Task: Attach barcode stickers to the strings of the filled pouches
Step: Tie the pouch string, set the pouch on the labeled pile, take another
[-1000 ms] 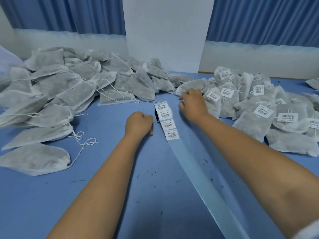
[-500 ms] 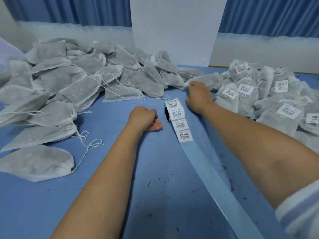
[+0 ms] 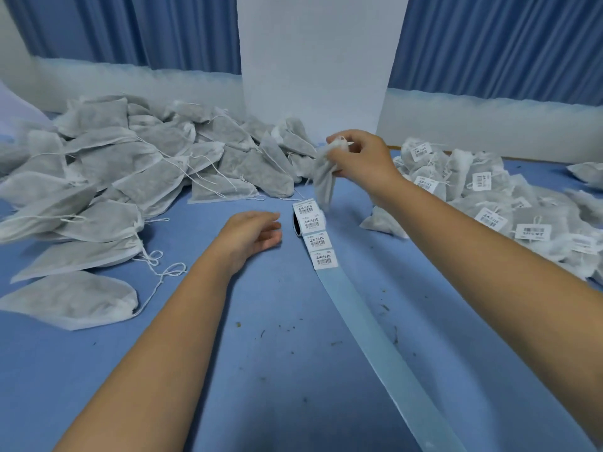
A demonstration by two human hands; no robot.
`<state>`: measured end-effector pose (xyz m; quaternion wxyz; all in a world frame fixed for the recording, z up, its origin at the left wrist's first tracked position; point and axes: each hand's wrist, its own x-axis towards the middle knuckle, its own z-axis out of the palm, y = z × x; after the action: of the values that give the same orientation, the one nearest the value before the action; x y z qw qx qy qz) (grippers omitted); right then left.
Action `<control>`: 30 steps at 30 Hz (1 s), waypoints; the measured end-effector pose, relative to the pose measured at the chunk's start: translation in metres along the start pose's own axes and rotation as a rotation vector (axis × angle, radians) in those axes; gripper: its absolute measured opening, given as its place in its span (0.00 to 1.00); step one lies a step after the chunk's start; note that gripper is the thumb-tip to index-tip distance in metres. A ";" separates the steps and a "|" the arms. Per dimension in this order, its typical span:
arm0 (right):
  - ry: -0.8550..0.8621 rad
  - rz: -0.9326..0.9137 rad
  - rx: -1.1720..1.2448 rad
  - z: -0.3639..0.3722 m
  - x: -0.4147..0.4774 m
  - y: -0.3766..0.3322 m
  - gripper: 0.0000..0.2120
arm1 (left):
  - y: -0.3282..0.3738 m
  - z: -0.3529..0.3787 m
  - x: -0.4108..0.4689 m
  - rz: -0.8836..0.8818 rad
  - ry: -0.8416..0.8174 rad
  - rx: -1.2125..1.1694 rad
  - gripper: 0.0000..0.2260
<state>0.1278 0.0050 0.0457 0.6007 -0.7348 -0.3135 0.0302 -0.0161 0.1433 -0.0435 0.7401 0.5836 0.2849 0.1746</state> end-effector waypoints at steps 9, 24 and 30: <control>-0.094 0.011 0.272 0.001 -0.095 -0.017 0.08 | 0.013 0.025 -0.061 0.675 -0.021 0.396 0.22; 0.070 -0.257 0.203 -0.008 -0.131 0.013 0.06 | 0.014 0.037 -0.077 1.068 0.133 0.625 0.17; 0.066 -0.321 -0.058 -0.012 -0.132 0.020 0.09 | 0.018 0.027 -0.083 1.085 0.160 0.804 0.22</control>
<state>0.0358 -0.0723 -0.0131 0.5864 -0.6930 -0.4075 -0.0993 -0.0626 0.0783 -0.0036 0.2500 0.8589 0.0486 0.4442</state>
